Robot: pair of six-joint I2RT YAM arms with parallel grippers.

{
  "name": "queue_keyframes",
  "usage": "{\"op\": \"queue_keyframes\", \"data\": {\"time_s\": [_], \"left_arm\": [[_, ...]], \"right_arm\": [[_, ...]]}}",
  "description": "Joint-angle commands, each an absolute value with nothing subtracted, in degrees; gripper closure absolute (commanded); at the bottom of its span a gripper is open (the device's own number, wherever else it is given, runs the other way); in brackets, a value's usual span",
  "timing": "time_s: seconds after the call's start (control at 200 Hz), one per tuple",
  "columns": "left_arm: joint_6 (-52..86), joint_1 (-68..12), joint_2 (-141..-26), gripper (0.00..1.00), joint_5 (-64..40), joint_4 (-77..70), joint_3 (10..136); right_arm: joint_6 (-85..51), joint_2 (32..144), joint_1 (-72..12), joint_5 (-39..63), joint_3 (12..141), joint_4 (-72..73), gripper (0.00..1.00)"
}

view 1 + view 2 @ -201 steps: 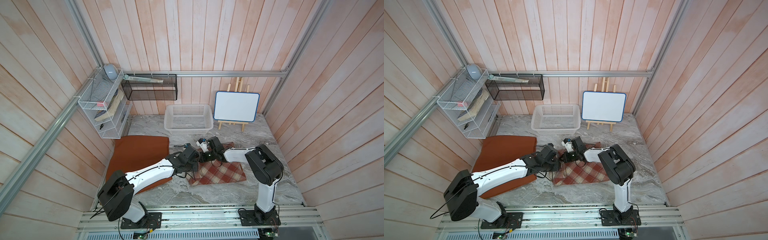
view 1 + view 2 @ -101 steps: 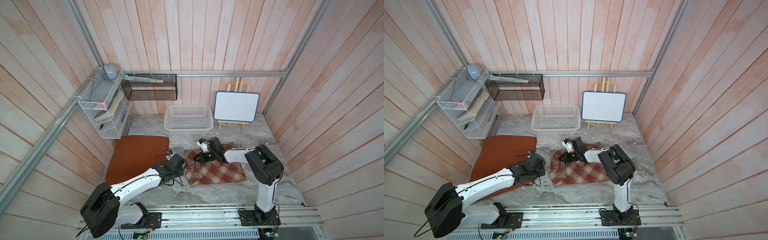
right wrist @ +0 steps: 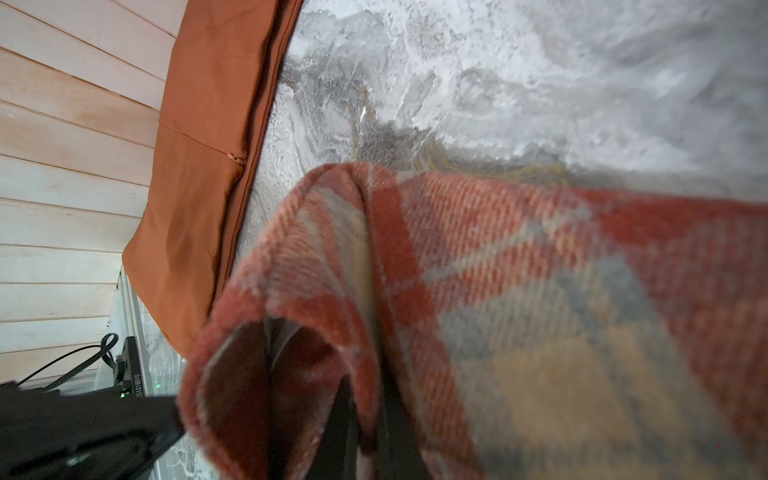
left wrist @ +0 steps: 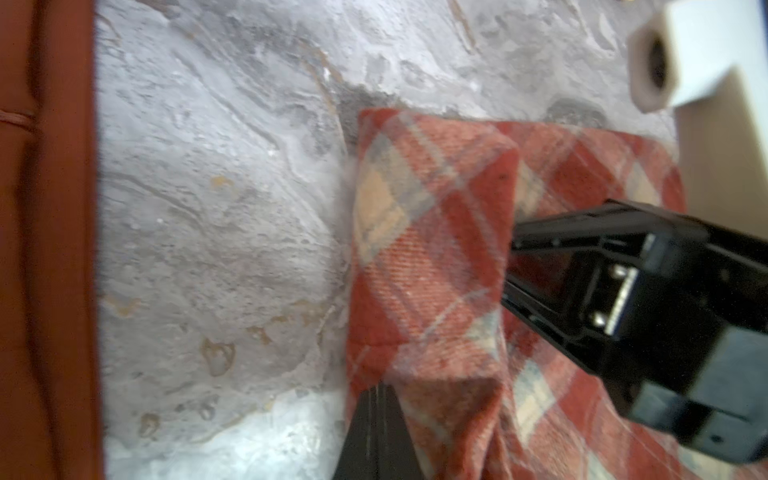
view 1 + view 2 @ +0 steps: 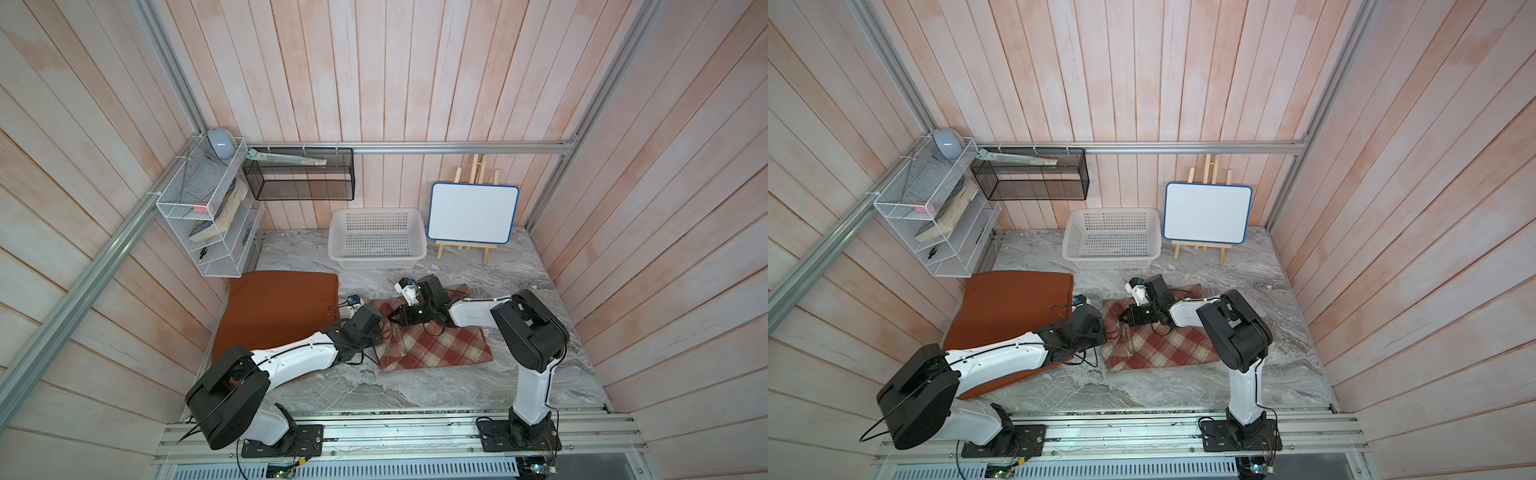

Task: Roll up the skirts
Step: Roll the skirt at the center of the board.

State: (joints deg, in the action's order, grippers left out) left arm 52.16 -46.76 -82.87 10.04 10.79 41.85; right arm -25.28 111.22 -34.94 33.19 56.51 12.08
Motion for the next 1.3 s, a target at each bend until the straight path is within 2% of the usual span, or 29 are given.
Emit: {"op": "queue_keyframes", "data": {"time_s": [0.0, 0.345, 0.395, 0.52, 0.665, 0.74, 0.875, 1.1, 1.29], "left_arm": [[54.3, -49.1, -82.2, 1.0, 6.9, 5.7, 41.8], [56.0, -52.9, -92.4, 1.0, 3.7, -0.4, 42.4], [56.2, -53.0, -93.3, 1.0, 4.2, 0.1, 42.5], [56.3, -53.1, -94.0, 1.0, 4.4, 0.5, 42.3], [57.1, -53.1, -94.3, 1.0, 4.9, 0.2, 41.4], [57.0, -53.1, -94.6, 1.0, 4.6, 0.1, 41.5], [56.9, -53.1, -94.9, 1.0, 4.5, 0.2, 41.7], [56.7, -53.1, -95.2, 1.0, 3.5, -0.6, 41.5], [56.3, -53.1, -96.1, 1.0, 2.6, -0.6, 41.9]], "right_arm": [[-25.9, 110.5, -34.5, 31.4, 55.1, 10.8, 1.0], [-27.6, 108.7, -34.5, 30.7, 53.2, 11.7, 1.0], [-28.1, 107.3, -34.5, 30.1, 52.6, 11.8, 0.85], [-28.2, 102.6, -34.4, 27.9, 52.3, 9.7, 0.69], [-27.1, 96.3, -34.4, 22.2, 52.5, 5.3, 0.65], [-27.1, 95.0, -34.4, 22.5, 52.5, 4.7, 0.69], [-28.5, 96.2, -34.6, 28.1, 52.6, 7.6, 1.0], [-29.1, 103.8, -35.5, 34.7, 53.7, 12.6, 1.0], [-28.1, 103.8, -35.9, 32.5, 53.9, 10.7, 1.0]]}}
